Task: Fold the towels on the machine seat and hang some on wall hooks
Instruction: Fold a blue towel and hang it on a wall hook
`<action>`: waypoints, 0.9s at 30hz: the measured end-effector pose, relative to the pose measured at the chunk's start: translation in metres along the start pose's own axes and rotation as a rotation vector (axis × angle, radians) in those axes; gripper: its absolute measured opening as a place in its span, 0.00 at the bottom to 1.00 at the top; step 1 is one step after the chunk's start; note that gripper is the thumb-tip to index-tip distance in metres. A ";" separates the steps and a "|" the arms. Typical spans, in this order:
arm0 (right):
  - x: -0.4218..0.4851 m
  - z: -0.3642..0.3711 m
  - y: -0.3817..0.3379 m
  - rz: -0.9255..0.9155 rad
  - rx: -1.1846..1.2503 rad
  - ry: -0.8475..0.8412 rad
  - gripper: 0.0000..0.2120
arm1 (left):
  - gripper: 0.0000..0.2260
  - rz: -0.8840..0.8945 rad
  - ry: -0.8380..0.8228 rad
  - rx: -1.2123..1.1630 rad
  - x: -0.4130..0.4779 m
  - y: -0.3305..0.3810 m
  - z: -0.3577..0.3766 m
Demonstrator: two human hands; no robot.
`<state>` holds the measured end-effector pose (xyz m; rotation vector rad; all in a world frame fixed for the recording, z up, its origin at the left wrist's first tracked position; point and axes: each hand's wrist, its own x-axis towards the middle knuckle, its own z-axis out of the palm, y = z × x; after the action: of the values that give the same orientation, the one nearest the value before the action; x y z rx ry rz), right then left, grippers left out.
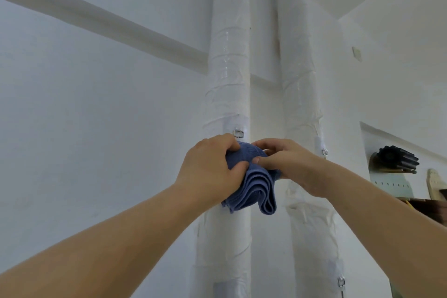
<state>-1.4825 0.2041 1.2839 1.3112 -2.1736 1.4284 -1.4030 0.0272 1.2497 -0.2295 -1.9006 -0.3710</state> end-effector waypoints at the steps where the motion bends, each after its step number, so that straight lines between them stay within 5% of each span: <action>1: -0.001 0.001 -0.001 0.002 -0.001 -0.003 0.11 | 0.09 -0.006 -0.017 -0.026 0.000 -0.001 -0.002; 8: -0.009 0.003 -0.006 -0.084 -0.149 0.110 0.14 | 0.14 0.035 -0.193 -0.162 0.000 -0.013 -0.014; 22: 0.003 0.021 0.017 -0.230 -0.216 0.244 0.12 | 0.15 0.001 -0.066 -0.250 0.000 -0.026 0.000; 27: -0.005 0.018 0.000 -0.161 -0.311 0.199 0.13 | 0.17 0.024 -0.174 -0.150 0.001 -0.018 -0.012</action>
<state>-1.4753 0.1923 1.2718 1.1495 -2.0094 1.0602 -1.3985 0.0060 1.2519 -0.3952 -2.0404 -0.4911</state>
